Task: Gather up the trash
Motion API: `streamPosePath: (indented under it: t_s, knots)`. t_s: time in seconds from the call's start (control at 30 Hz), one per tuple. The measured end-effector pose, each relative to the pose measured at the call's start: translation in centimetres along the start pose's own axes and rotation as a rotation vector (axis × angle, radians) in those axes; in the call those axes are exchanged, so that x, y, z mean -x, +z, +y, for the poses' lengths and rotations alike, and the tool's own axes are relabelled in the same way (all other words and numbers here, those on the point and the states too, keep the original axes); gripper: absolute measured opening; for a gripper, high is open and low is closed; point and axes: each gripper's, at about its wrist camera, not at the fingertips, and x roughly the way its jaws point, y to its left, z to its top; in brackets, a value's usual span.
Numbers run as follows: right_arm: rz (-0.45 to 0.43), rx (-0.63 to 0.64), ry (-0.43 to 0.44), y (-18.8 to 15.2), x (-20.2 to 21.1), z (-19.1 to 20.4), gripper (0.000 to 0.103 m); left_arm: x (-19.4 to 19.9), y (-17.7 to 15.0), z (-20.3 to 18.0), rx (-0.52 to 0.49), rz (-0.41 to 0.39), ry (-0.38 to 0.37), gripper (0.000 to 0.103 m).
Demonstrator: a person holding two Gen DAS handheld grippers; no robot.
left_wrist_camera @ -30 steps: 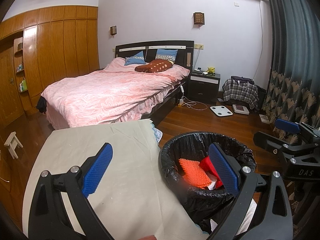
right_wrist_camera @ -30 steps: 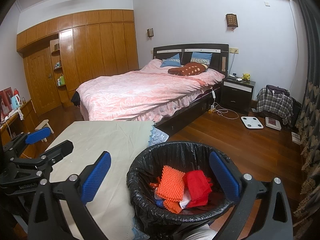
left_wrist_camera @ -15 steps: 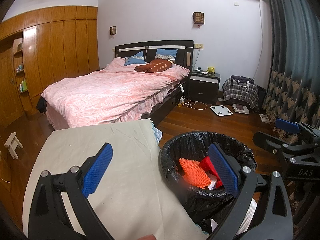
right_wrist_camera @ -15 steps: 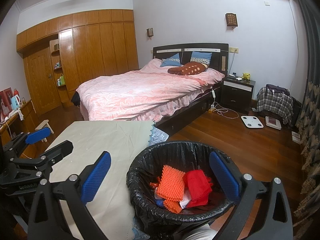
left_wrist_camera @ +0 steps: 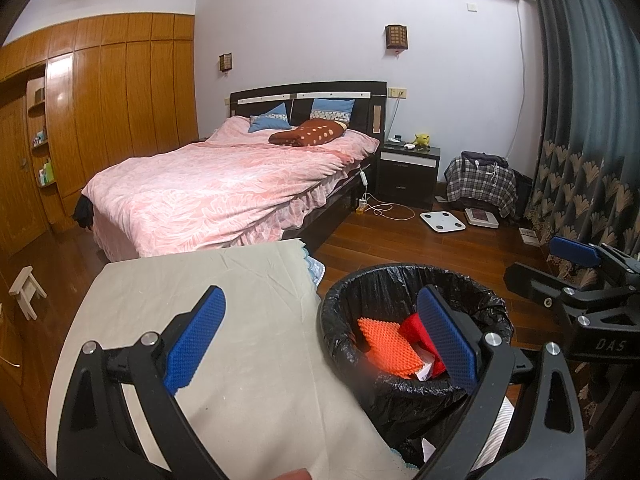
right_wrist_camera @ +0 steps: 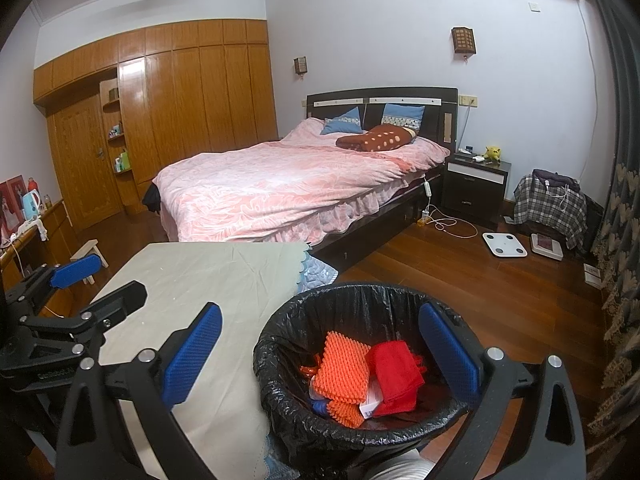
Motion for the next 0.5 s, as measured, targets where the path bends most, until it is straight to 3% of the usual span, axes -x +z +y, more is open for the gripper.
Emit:
streamPosePath:
  t_s: [0.5]
  knots:
    - [0.0, 0.0, 0.0, 0.01, 0.01, -0.05, 0.097, 0.06, 0.05, -0.11, 0.0, 0.001, 0.001, 0.094]
